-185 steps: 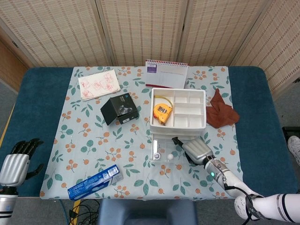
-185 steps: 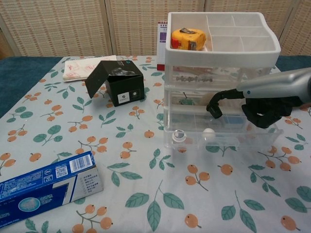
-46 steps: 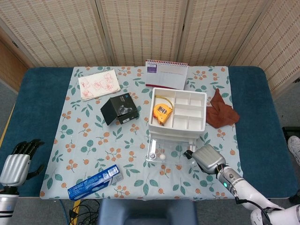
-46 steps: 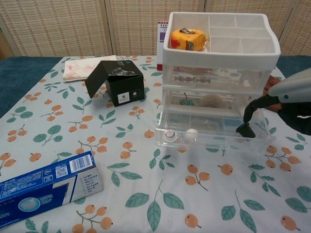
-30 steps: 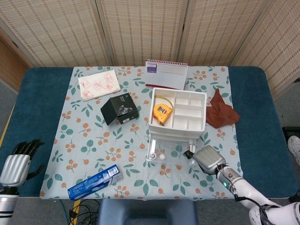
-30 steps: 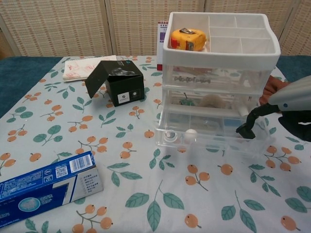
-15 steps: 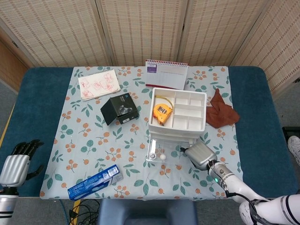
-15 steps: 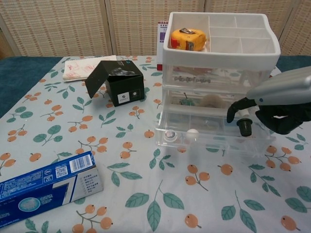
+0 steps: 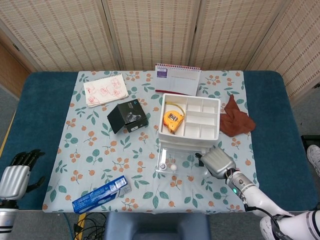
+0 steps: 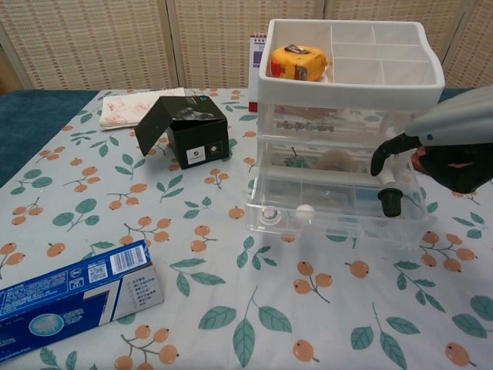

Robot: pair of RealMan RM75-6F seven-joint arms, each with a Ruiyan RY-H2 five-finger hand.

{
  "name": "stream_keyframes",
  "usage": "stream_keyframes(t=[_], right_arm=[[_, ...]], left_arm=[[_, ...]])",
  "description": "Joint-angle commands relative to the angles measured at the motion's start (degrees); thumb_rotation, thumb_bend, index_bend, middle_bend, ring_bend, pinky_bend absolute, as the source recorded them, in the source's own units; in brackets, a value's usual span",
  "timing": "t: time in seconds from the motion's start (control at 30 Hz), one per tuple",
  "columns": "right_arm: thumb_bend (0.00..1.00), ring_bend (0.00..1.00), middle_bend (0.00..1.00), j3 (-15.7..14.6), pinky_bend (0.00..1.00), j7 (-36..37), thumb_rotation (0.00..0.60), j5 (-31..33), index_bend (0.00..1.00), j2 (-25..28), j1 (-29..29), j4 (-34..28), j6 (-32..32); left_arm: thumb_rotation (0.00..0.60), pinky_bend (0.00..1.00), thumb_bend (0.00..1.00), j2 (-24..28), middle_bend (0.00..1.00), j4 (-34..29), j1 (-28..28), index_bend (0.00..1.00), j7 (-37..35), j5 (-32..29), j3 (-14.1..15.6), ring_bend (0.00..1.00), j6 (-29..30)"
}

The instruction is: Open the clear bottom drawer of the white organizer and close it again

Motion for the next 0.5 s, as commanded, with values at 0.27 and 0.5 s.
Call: stream_keyframes(t=[0.27,0.5], right_arm=[[0.62,1.0,0.91,-1.7,1.0,-0.83,0.6,-0.19,0.19,2.06,-0.44,-0.67,-1.55],[0.62,1.0,0.91,-2.13,1.0,-1.83,0.6,0.77,0.2,1.43,-0.08,0.13,-2.14]], left_arm=[[0.6,0.15,0.24,-0.11,0.19,-0.23,-0.25,0.22,0.22,0.23,-0.03,0.21,-0.2],[0.6,0.15,0.24,0.03,0.19,-0.16,-0.09,0.22,0.2,-0.03,-0.04,0.21,-0.15]])
